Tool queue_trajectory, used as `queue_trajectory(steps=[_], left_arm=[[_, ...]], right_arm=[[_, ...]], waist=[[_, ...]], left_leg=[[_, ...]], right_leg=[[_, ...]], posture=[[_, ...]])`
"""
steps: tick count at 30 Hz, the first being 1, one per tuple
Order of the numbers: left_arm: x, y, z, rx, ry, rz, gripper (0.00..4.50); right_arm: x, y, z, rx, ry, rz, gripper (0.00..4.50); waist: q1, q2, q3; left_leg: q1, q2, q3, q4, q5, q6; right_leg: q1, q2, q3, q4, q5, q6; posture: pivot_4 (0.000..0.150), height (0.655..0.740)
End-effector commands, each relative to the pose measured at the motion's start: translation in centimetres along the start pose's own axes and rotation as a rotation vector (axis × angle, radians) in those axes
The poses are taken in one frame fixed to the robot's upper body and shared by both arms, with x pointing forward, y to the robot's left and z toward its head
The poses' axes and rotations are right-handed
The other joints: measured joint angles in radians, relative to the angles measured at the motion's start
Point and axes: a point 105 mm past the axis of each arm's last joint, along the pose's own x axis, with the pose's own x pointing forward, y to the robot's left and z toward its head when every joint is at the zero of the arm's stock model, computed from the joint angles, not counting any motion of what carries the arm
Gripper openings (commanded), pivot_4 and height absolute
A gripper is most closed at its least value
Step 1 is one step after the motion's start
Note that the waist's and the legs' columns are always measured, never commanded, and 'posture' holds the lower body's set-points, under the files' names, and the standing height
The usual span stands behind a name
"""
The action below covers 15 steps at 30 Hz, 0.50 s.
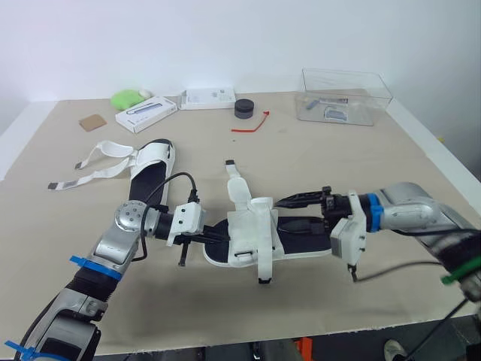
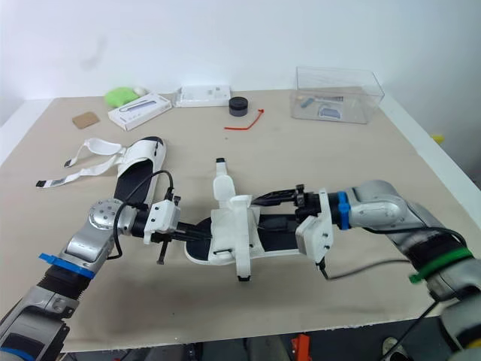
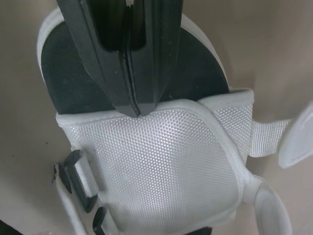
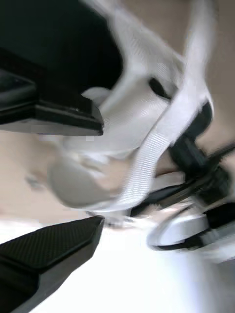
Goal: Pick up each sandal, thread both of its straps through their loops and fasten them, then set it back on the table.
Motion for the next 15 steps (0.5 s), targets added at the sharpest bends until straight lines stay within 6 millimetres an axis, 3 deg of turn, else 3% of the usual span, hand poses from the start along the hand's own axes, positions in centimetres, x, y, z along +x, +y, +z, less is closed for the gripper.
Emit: queue_trajectory(steps=[1,3,5,9,11,15], left_arm=[[-0.5,0.6,0.5,0.012,-0.004,0.022,0.00],[-0.5,0.8,0.6,-0.006,-0.018,0.039,0.00],[-0.6,0.9,0.7,-0.015,-0.023,0.044,0.00],[-0.5,0.8,0.9,-0.027,-0.030,0.043,0.00],[-0.5,0.8,1.1,-0.032,-0.035,0.045,0.00],[-0.4,1.1,1.7,-0.071,-0.072,0.073,0.00]], right_arm=[[-1.1,-1.7,2.0,0.598,-0.050,-0.150,2.84],[-1.1,-1.1,3.5,0.893,-0.099,-0.151,2.84],[-1.1,-0.5,4.5,1.011,-0.112,-0.126,2.84],[-0.4,4.0,5.9,1.350,-0.048,0.014,2.84],[0.1,5.8,6.0,1.376,0.003,0.052,2.84],[1.7,9.2,3.5,1.494,0.155,-0.024,2.84]], waist=[[0.001,0.000,0.000],[0.000,0.000,0.000],[0.000,-0.001,0.000],[0.005,-0.002,0.000],[0.005,-0.002,0.000],[0.005,-0.007,-0.002]], left_leg=[[0.000,0.000,0.000,0.000,0.000,0.000],[0.000,0.001,-0.001,0.000,0.000,0.000],[0.000,0.002,-0.002,0.001,0.000,0.000],[-0.001,0.003,-0.003,0.001,0.000,0.000],[-0.001,0.003,-0.003,0.001,0.000,0.000],[-0.002,0.003,-0.003,0.001,0.000,0.000]], right_leg=[[0.000,0.000,0.000,0.000,0.000,0.000],[0.000,0.000,-0.001,0.000,0.000,0.000],[0.000,0.001,-0.003,0.000,0.000,0.000],[0.000,0.002,-0.005,0.000,0.000,-0.001],[0.000,0.003,-0.004,0.000,0.000,-0.001],[-0.001,0.003,-0.004,-0.001,0.000,0.000]], posture=[[0.150,0.7400],[0.150,0.7400],[0.150,0.7400],[0.150,0.7400],[0.150,0.7400],[0.150,0.7400]])
